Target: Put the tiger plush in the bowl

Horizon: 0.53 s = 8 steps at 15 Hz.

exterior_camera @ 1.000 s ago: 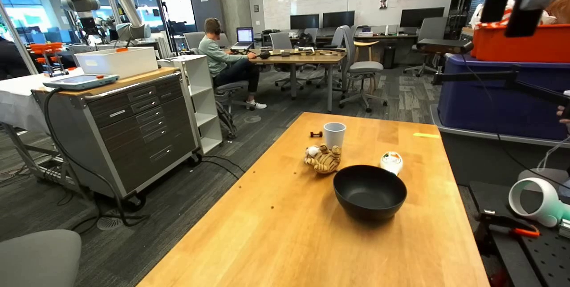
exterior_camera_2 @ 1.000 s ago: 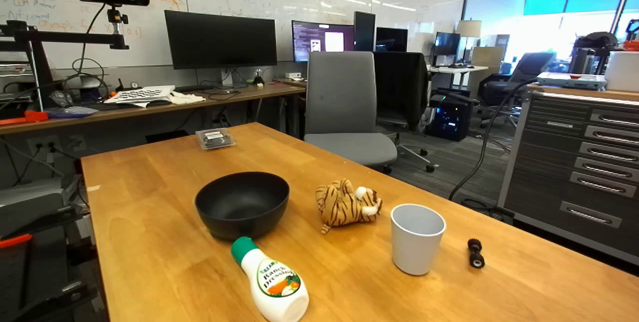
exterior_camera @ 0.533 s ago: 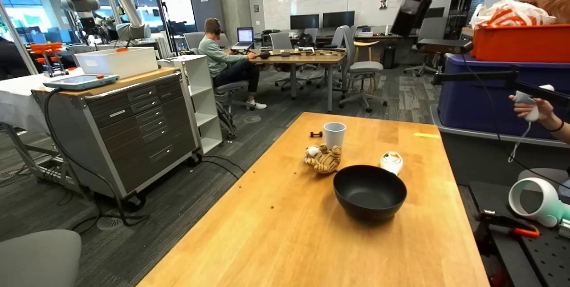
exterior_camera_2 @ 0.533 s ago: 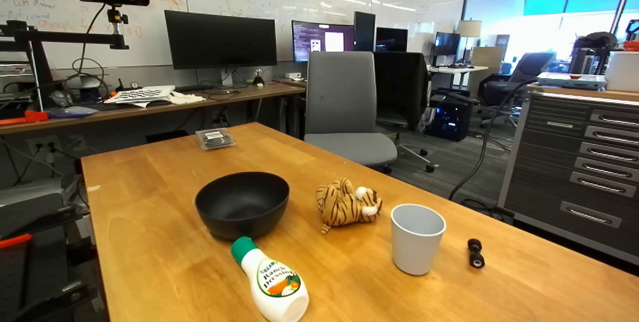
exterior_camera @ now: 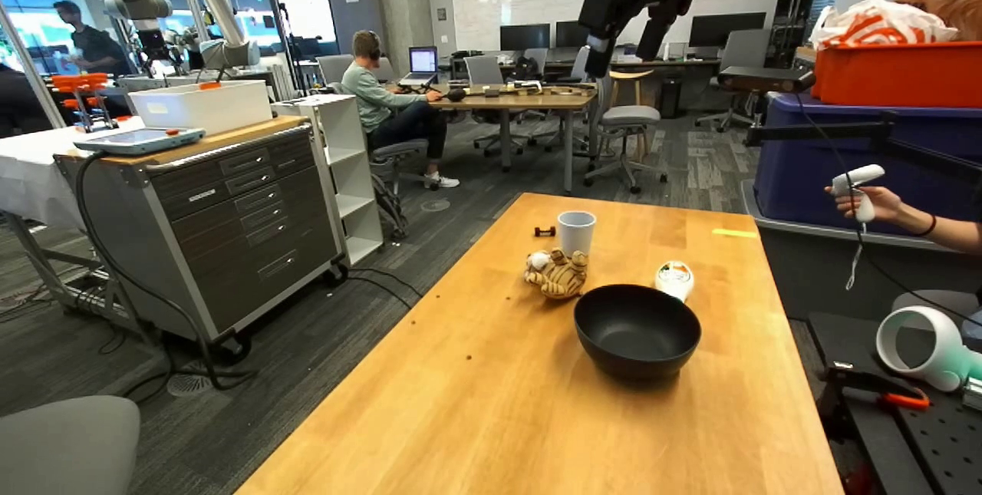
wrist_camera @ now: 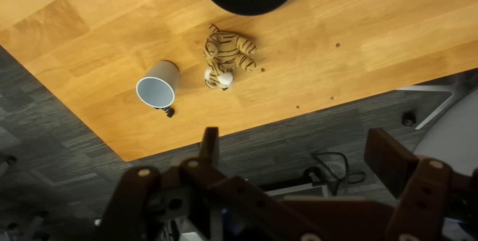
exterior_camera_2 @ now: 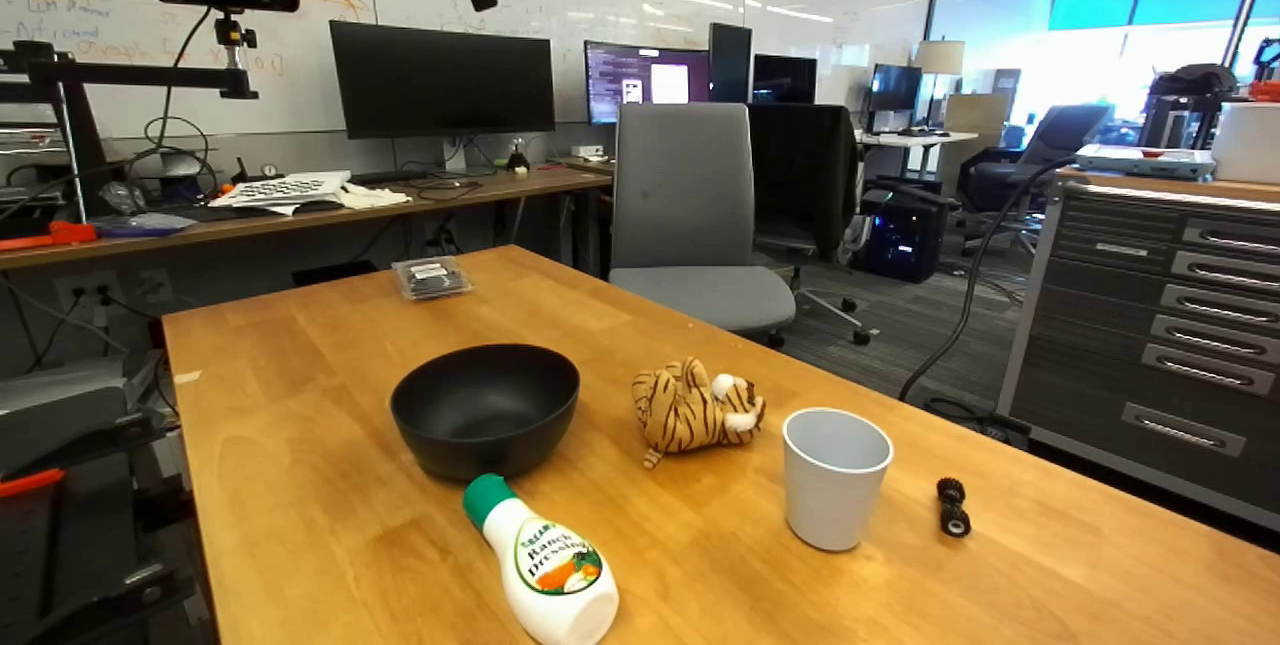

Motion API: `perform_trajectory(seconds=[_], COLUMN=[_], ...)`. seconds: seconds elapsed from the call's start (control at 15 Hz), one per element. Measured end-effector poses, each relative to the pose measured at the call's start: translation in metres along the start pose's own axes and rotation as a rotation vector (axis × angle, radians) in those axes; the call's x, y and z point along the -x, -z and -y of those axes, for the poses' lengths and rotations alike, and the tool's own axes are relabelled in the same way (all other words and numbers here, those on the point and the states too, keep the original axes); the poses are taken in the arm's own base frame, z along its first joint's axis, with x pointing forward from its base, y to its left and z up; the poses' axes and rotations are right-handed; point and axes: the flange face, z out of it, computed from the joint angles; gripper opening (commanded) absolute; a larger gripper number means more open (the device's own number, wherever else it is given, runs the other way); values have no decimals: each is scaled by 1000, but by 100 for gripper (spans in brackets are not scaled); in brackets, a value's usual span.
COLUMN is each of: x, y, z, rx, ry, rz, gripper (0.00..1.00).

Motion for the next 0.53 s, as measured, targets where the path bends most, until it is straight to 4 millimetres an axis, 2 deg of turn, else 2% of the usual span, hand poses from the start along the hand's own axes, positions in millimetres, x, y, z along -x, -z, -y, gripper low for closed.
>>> perform_trajectory(seconds=[0.2, 0.53], x=[-25, -56], y=[-26, -70], z=[-8, -19], rx=[26, 34], ry=[-77, -178], rz=[27, 35], gripper=[100, 100])
